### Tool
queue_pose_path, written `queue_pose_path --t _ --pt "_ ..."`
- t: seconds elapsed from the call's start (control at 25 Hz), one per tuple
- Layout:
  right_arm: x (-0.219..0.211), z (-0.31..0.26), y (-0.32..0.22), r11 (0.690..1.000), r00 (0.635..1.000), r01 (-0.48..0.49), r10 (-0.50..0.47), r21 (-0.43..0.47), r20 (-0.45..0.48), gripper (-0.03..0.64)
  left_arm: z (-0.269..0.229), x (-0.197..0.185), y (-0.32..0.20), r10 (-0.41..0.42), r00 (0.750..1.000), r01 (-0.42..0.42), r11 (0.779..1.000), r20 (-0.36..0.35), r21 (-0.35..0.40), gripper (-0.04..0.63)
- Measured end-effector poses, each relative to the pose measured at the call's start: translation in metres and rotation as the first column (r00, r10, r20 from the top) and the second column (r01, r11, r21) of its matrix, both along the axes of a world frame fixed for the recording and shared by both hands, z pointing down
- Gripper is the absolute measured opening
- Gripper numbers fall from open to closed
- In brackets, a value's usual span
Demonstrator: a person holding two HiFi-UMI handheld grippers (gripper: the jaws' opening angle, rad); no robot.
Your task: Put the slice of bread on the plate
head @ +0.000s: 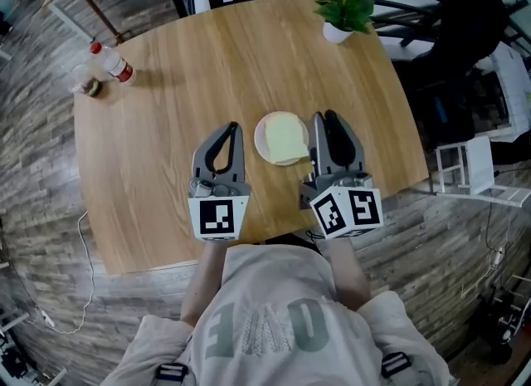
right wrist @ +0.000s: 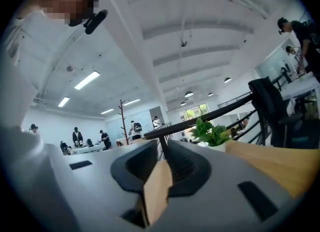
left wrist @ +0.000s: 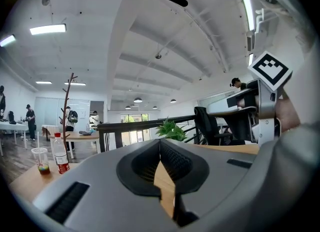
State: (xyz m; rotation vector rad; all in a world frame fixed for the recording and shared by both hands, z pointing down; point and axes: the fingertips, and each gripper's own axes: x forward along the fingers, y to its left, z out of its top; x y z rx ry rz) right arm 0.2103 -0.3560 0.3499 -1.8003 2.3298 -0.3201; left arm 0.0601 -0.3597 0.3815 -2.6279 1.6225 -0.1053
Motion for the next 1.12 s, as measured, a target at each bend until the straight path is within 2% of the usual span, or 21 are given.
queue_pose_path --t 0.04,0.08,0.28,0.44,0.56,1.12 --pt "0.003 0.003 0.002 1.0 1.0 -0.024 0.024 -0.015 0.008 0.039 -0.001 0.0 -0.001 0.003 1.0 -0.003 1.0 0.004 0.004 0.008" --pt "0.006 0.007 0.004 0.999 0.999 -0.04 0.04 -0.027 0.01 0.018 -0.003 0.0 -0.002 0.006 1.0 -0.006 1.0 0.005 0.011 0.008" --pt "0.008 0.038 0.014 0.993 0.999 -0.034 0.037 -0.115 0.03 0.017 -0.017 0.0 -0.002 0.007 1.0 -0.006 0.999 -0.009 0.042 0.008" --pt "0.005 0.054 0.02 0.988 0.997 -0.034 0.023 -0.154 -0.071 0.017 -0.026 0.0 -0.006 0.005 1.0 -0.004 0.998 -0.017 0.056 0.008" --pt "0.003 0.06 0.023 0.986 0.993 -0.031 0.011 -0.167 -0.116 0.017 -0.025 -0.002 -0.007 -0.003 1.0 0.003 0.998 -0.01 0.065 0.008" --pt "0.004 0.068 0.026 0.979 0.985 -0.054 0.02 -0.196 -0.174 0.017 -0.024 -0.002 -0.007 0.002 1.0 -0.002 0.999 -0.011 0.043 0.008"
